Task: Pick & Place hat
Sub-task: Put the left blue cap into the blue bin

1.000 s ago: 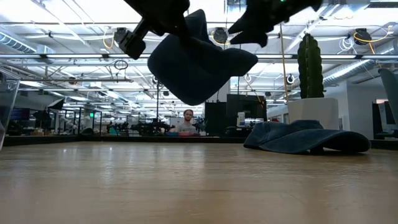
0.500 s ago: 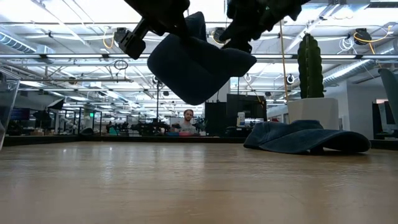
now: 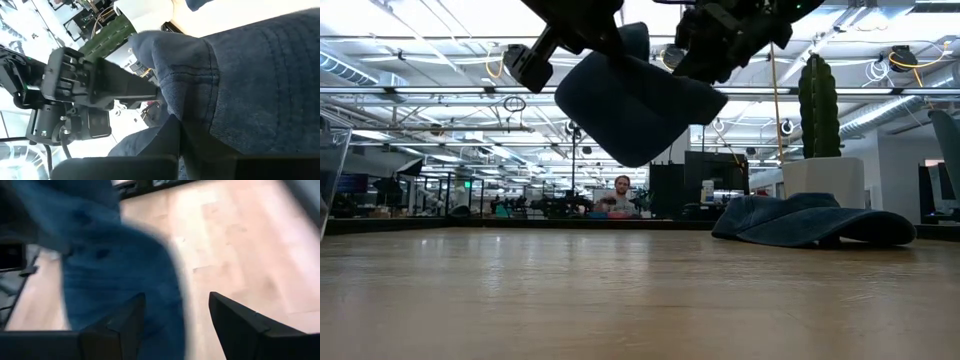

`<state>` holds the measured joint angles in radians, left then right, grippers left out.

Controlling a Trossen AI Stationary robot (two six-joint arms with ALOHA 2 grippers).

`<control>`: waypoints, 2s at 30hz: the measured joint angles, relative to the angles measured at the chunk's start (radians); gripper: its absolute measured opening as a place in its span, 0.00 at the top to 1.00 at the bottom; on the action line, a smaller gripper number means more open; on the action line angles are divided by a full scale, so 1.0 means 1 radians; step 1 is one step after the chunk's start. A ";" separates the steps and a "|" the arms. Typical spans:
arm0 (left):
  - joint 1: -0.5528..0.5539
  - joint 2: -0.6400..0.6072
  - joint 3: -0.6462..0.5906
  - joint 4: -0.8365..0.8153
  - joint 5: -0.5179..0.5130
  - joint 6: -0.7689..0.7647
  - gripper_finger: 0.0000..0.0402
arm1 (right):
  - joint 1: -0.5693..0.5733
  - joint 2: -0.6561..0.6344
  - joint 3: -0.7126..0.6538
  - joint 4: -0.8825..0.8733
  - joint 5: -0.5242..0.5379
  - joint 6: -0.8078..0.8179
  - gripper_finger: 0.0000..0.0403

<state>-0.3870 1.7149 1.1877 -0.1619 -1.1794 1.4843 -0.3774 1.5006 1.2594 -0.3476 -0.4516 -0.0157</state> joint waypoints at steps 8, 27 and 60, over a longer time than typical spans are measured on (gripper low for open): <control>-0.015 0.000 0.000 0.002 0.000 -0.001 0.99 | -0.041 0.002 0.000 0.005 -0.134 0.006 0.49; 0.003 0.000 0.000 0.010 0.004 -0.012 0.99 | 0.104 0.036 0.000 0.074 -0.154 0.027 0.51; 0.004 0.000 0.000 0.040 0.037 -0.127 0.96 | 0.132 0.028 0.000 0.073 -0.020 -0.076 0.98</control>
<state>-0.3828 1.7145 1.1881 -0.1219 -1.1428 1.3569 -0.2457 1.5288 1.2591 -0.2743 -0.4715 -0.0922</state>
